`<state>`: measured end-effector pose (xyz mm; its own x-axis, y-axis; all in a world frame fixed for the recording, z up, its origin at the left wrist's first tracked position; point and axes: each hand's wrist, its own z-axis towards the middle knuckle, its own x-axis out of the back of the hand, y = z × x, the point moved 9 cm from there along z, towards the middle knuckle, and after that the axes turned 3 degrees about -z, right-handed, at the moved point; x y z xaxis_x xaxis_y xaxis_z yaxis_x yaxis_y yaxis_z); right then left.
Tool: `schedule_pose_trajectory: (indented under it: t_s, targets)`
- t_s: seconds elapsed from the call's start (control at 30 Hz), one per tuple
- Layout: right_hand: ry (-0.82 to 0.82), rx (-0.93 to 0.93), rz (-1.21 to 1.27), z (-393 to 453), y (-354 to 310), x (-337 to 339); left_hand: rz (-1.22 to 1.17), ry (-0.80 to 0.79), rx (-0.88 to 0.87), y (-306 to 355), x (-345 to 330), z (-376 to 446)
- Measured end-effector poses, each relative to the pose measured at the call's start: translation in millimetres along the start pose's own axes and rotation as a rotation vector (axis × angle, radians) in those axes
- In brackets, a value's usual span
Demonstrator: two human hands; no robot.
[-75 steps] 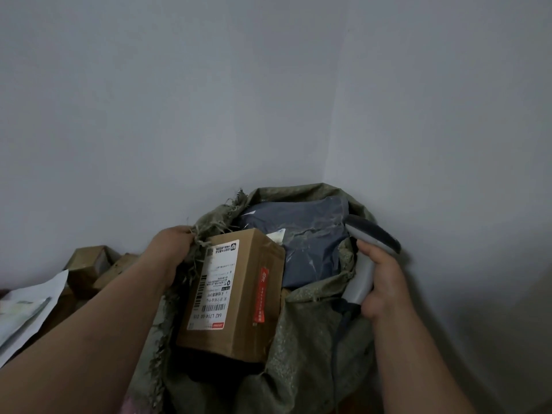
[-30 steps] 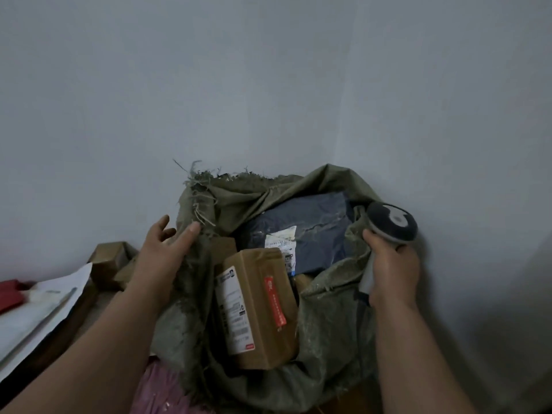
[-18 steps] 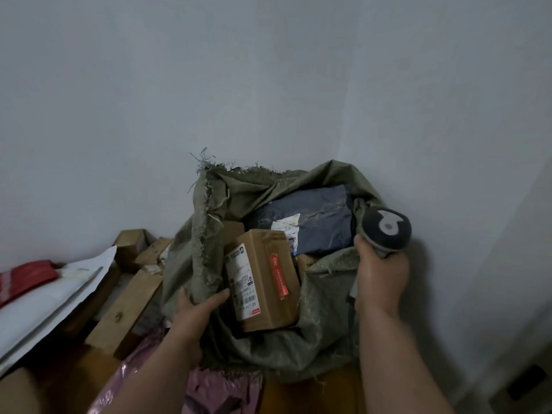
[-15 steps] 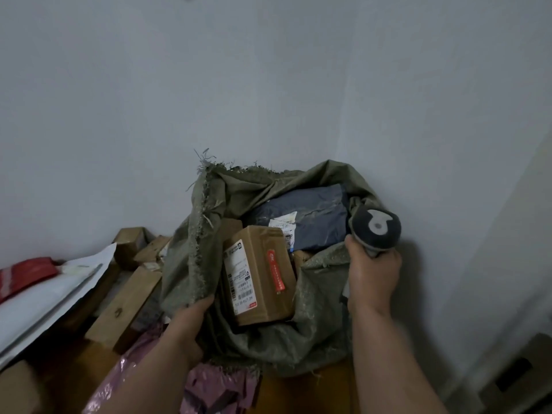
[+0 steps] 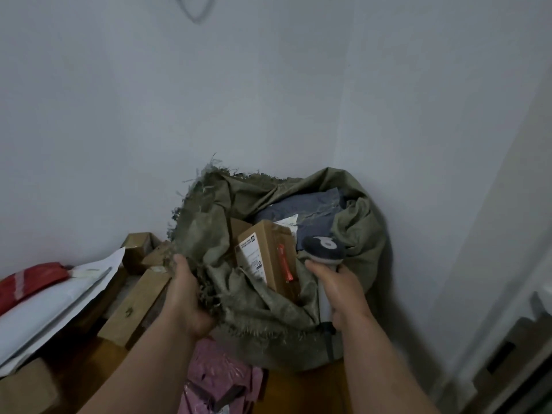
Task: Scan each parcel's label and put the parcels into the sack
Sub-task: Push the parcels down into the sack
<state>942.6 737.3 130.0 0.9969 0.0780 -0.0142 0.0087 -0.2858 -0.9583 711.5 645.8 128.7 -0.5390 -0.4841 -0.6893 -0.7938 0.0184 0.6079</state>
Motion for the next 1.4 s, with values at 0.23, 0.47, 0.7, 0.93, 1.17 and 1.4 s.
schedule_pose_trajectory:
  t_s: [0.23,0.47,0.7,0.93,1.17,1.4]
  targets:
    - [-0.079,-0.033,-0.098,-28,18,-30,-0.180,-0.105,0.100,-16,26,-6]
    - [0.106,-0.053,-0.046,-51,46,-22,-0.129,-0.024,0.076,-2,56,-17]
    - [0.441,0.149,0.341,-103,16,15,-0.209,0.144,0.056,-2,90,-27]
    - [0.605,0.371,0.117,-146,-5,12,-0.064,0.287,0.020,-8,113,-39]
    - [0.147,0.290,0.186,-132,-19,-46,0.196,0.463,-0.193,23,140,-51]
    - [-0.250,0.160,0.051,-119,8,-119,0.247,0.583,-0.281,27,166,-78]
